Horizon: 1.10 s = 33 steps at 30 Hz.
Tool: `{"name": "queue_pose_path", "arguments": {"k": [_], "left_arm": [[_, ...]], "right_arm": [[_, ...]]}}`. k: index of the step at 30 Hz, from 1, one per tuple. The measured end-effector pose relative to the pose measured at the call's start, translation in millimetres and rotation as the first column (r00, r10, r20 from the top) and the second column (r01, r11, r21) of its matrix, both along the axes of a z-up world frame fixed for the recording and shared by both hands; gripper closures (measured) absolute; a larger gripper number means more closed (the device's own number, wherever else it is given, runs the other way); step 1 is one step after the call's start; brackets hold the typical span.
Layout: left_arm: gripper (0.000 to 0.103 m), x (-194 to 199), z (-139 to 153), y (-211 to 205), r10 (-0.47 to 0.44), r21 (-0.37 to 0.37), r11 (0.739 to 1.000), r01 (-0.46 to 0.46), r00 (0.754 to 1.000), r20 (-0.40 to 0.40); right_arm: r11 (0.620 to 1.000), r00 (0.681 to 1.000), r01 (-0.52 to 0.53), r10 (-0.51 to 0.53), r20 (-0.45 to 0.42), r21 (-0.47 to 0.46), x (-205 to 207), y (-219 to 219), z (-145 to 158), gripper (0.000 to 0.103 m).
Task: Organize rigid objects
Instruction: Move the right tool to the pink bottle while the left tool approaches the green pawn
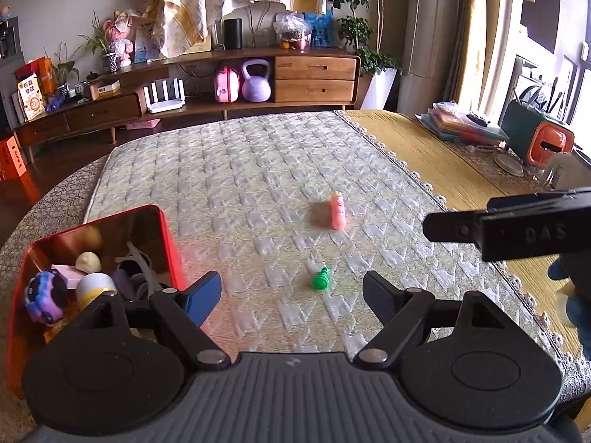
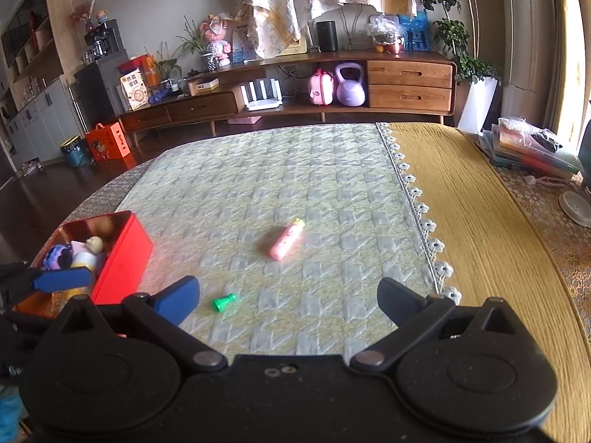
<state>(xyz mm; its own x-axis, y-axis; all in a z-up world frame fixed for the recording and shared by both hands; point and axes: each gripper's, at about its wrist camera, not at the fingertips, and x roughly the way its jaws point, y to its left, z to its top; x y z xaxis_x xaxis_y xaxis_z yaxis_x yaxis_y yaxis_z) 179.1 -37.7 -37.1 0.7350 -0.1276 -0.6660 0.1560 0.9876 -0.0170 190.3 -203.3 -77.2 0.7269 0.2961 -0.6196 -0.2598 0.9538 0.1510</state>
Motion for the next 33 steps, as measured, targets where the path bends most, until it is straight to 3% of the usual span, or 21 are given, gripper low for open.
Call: {"name": "queue_pose_path", "arguments": {"k": [18,33], "left_arm": [[0.019,32,-44,-26,0.082,-0.026,0.996,-0.082,0.996,-0.021],[0.019,53,-75,-41,0.069,0.007,0.998,-0.068,0.997,-0.027]], "right_arm": [[0.998,0.996,-0.051,0.048,-0.07,-0.047,67,15,-28,0.003],[0.994,0.988,-0.091,0.081,-0.134,-0.067,118,44,-55,0.011]]}}
